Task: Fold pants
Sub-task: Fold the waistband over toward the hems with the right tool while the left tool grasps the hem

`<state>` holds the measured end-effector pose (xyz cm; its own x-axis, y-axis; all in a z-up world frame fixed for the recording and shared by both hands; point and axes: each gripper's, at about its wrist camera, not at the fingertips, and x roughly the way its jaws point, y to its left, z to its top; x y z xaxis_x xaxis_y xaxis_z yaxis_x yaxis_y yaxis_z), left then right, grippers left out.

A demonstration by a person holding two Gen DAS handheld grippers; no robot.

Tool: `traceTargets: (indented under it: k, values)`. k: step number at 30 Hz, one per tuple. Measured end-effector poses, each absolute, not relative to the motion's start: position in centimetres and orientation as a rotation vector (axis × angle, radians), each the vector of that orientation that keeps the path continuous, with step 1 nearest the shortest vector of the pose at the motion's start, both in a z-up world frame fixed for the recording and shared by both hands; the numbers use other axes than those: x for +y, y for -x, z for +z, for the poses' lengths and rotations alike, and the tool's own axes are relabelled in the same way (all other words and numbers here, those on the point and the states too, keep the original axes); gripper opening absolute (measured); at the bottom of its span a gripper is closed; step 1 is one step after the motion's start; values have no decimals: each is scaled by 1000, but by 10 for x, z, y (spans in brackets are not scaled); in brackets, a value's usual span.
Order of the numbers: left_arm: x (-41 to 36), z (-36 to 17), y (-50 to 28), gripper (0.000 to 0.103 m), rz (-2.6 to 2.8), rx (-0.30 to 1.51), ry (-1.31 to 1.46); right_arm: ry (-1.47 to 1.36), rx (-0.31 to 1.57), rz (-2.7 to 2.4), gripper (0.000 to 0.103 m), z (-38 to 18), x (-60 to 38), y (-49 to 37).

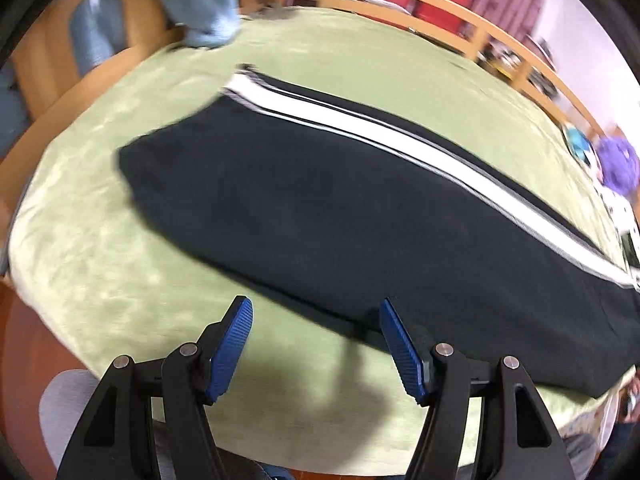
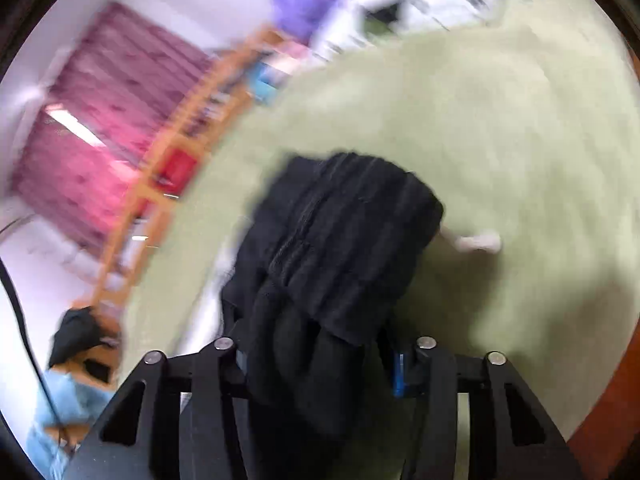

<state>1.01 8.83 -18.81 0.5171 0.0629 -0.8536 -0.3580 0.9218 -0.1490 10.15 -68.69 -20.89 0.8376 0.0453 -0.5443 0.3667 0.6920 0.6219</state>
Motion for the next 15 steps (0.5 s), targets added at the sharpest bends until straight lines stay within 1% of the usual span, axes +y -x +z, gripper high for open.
traceTargets:
  k: [3, 6, 7, 9, 12, 15]
  values:
    - [104, -187, -2, 64, 288, 974, 343, -756, 588, -224, 47, -212, -686, -108]
    - [119, -192, 1, 64, 329, 975, 363, -735, 786, -296, 57, -240, -685, -123]
    - [124, -193, -1, 64, 336, 976, 376, -745, 822, -310, 58, -248, -685, -121]
    - [147, -198, -2, 64, 357, 977, 419, -764, 804, -318, 61, -249, -683, -108]
    - [175, -207, -2, 64, 360, 958, 525, -671, 823, -376, 67, -233, -667, -87]
    - [204, -218, -13, 64, 371, 938, 597, -586, 850, -390, 67, -218, -640, -67]
